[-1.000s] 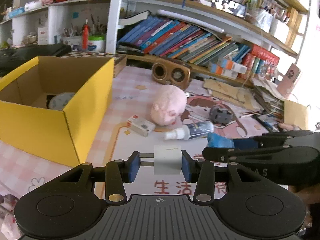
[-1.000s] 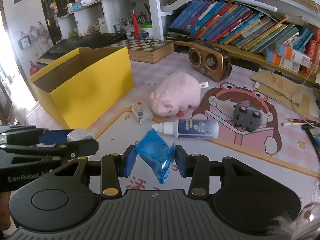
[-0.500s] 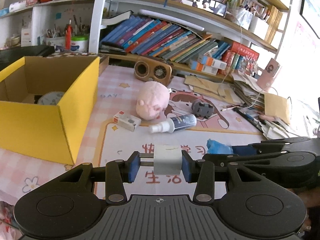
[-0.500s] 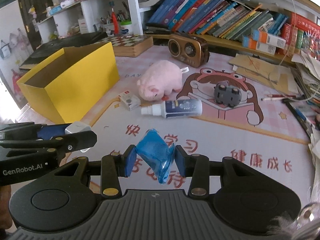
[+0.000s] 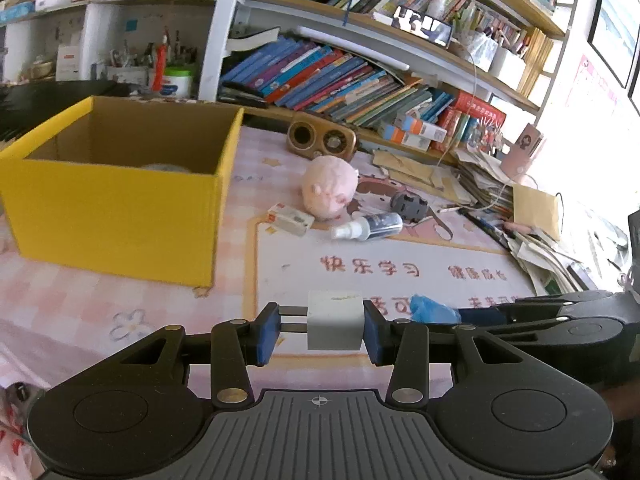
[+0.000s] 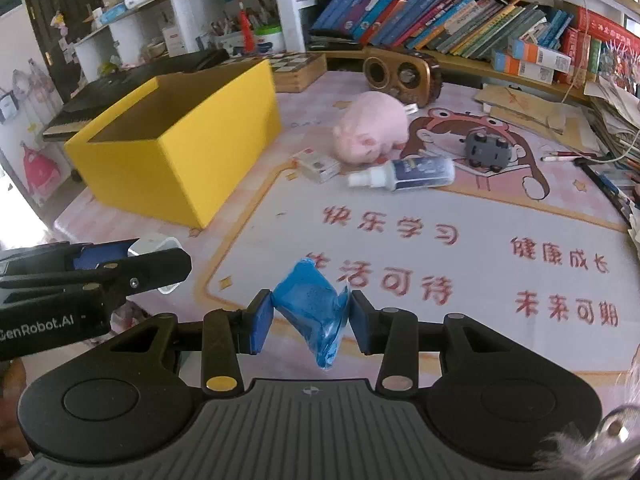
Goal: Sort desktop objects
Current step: 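Lift and carry the plug adapter and blue piece toward the yellow box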
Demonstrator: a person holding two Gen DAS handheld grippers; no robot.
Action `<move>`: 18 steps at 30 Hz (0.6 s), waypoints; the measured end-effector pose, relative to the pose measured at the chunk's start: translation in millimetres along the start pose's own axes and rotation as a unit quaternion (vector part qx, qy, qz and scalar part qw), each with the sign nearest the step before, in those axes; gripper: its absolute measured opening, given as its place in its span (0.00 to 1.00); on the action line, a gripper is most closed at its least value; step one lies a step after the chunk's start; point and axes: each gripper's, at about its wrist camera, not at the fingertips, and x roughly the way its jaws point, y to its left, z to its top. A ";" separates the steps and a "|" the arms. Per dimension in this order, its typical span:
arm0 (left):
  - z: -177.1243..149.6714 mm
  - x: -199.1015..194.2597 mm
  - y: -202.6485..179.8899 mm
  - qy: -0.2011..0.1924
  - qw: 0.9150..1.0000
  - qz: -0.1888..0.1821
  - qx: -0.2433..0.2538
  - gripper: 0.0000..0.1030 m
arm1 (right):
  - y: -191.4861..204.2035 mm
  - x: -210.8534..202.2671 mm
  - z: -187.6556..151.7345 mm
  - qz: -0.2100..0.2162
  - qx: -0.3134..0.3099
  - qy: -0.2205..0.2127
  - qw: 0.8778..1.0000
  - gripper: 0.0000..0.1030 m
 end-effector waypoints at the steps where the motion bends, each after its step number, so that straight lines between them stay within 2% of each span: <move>1: -1.7 -4.0 3.2 0.000 1.000 -0.001 0.000 0.41 | 6.4 -2.0 -3.1 0.000 -0.001 0.000 1.000 0.37; 18: -27.8 -65.0 48.0 -0.003 1.000 0.002 0.019 0.41 | 90.0 -15.3 -39.3 0.014 0.007 -0.004 1.000 0.37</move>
